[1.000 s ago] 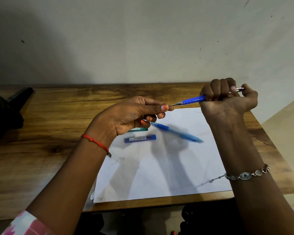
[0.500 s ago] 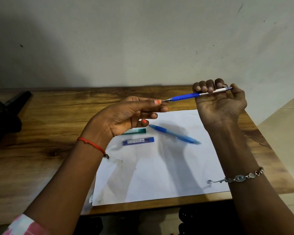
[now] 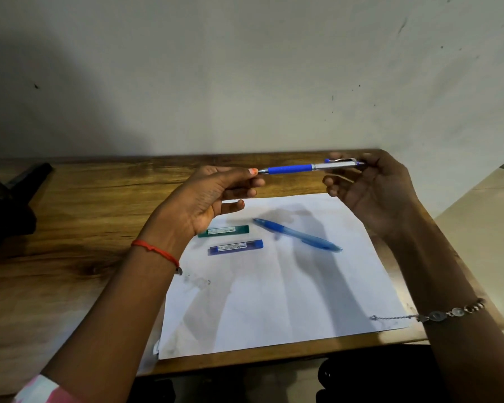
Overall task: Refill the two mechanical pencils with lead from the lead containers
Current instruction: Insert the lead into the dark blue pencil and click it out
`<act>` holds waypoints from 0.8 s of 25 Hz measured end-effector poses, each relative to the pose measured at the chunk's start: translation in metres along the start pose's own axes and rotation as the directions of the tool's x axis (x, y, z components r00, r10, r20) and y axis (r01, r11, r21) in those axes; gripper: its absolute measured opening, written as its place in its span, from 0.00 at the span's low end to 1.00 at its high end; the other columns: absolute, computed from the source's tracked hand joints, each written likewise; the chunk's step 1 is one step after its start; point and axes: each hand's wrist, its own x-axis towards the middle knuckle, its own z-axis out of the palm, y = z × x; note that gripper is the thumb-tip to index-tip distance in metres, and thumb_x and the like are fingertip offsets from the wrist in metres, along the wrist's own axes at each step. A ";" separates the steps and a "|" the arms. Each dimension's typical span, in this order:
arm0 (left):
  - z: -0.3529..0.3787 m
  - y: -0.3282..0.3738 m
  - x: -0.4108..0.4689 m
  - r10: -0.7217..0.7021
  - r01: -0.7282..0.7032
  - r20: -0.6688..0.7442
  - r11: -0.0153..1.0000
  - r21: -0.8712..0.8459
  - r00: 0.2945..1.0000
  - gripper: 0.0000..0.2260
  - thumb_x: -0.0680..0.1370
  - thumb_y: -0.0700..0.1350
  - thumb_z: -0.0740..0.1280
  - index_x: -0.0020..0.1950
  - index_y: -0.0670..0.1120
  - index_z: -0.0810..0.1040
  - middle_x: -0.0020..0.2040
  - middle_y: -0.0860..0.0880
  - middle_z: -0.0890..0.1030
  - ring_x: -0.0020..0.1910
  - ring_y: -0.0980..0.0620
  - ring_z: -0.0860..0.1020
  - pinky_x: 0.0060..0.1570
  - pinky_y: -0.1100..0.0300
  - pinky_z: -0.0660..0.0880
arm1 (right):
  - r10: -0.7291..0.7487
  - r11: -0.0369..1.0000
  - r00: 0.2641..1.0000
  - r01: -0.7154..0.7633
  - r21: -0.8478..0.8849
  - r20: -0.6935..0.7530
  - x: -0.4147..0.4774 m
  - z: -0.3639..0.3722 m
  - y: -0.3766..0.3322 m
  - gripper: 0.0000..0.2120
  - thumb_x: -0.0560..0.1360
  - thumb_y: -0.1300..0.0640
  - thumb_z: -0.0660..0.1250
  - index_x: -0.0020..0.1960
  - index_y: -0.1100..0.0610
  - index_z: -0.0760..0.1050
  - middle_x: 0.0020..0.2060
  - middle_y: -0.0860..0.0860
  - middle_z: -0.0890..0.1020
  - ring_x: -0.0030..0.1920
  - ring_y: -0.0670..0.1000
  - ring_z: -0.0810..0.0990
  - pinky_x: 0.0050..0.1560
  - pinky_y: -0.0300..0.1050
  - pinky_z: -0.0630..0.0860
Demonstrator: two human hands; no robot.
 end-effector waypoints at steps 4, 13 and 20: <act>-0.002 -0.003 0.005 -0.036 0.039 -0.045 0.997 0.064 0.998 0.04 0.74 0.42 0.67 0.43 0.43 0.81 0.31 0.52 0.84 0.28 0.60 0.79 0.28 0.70 0.74 | -0.036 0.946 0.998 0.018 -0.324 -0.048 0.001 -0.016 -0.002 0.08 0.76 0.66 0.59 0.47 0.65 0.77 0.38 0.57 0.81 0.32 0.50 0.81 0.34 0.37 0.77; 0.003 -0.016 0.016 0.025 0.048 -0.155 0.892 0.449 0.988 0.04 0.74 0.43 0.68 0.47 0.44 0.81 0.35 0.51 0.77 0.32 0.56 0.71 0.31 0.65 0.69 | -0.119 0.224 0.991 0.091 -0.970 0.065 -0.002 -0.021 0.002 0.13 0.65 0.63 0.76 0.49 0.58 0.83 0.32 0.45 0.79 0.35 0.46 0.73 0.26 0.27 0.64; 0.003 -0.026 0.030 0.161 -0.044 -0.114 0.743 0.668 0.980 0.09 0.74 0.42 0.68 0.52 0.42 0.82 0.48 0.48 0.79 0.43 0.56 0.72 0.39 0.63 0.66 | -0.088 0.133 0.994 0.069 -0.989 0.058 0.006 -0.024 0.011 0.13 0.63 0.63 0.77 0.48 0.58 0.83 0.36 0.50 0.81 0.34 0.46 0.71 0.28 0.25 0.65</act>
